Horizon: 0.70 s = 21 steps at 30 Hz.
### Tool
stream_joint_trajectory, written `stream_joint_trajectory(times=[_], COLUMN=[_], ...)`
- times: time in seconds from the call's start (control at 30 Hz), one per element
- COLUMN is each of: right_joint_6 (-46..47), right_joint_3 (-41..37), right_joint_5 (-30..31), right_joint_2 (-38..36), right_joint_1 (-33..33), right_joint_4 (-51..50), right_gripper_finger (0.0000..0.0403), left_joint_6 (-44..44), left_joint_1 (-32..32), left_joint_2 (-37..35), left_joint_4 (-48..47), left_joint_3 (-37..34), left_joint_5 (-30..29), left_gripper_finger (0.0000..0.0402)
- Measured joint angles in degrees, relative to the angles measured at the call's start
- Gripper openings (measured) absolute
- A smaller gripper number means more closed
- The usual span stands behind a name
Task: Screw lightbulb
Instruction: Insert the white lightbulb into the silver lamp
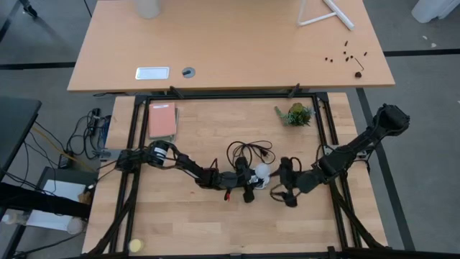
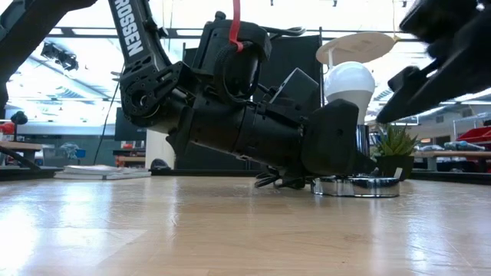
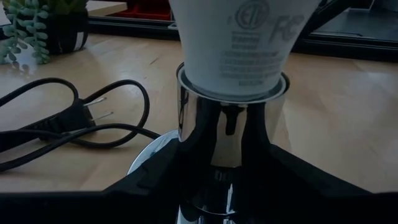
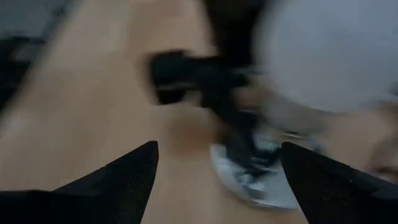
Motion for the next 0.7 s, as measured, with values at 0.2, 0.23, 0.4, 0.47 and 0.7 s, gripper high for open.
stream_joint_trajectory(times=[0.2, 0.23, 0.4, 0.47, 0.7], right_joint_6=[-0.37, -1.88, -5.87, -4.41, -1.67], right_joint_3=[-0.02, -0.02, -0.04, -0.04, 0.17], right_joint_5=[1.93, 0.61, -3.59, -4.6, -12.12], right_joint_2=[0.0, 0.02, 0.07, 0.07, -0.16], right_joint_1=[-5.86, -6.5, -7.49, -6.78, 0.03], right_joint_4=[0.15, 1.87, 6.58, 5.98, 8.06], right_gripper_finger=[0.0345, 0.0345, 0.0345, 0.0345, 0.0345], left_joint_6=[0.54, 0.54, 0.89, 0.8, 0.1], left_joint_1=[0.02, 0.04, 0.02, 0.01, 0.21], left_joint_2=[0.02, 0.02, 0.02, 0.02, 0.02], left_joint_4=[0.12, 0.17, 0.22, 0.22, 0.16], left_joint_3=[-0.02, -0.02, -0.08, -0.08, -0.02], left_joint_5=[0.32, 0.34, 0.47, 0.69, -1.19], left_gripper_finger=[0.0196, 0.0196, 0.0196, 0.0196, 0.0196])
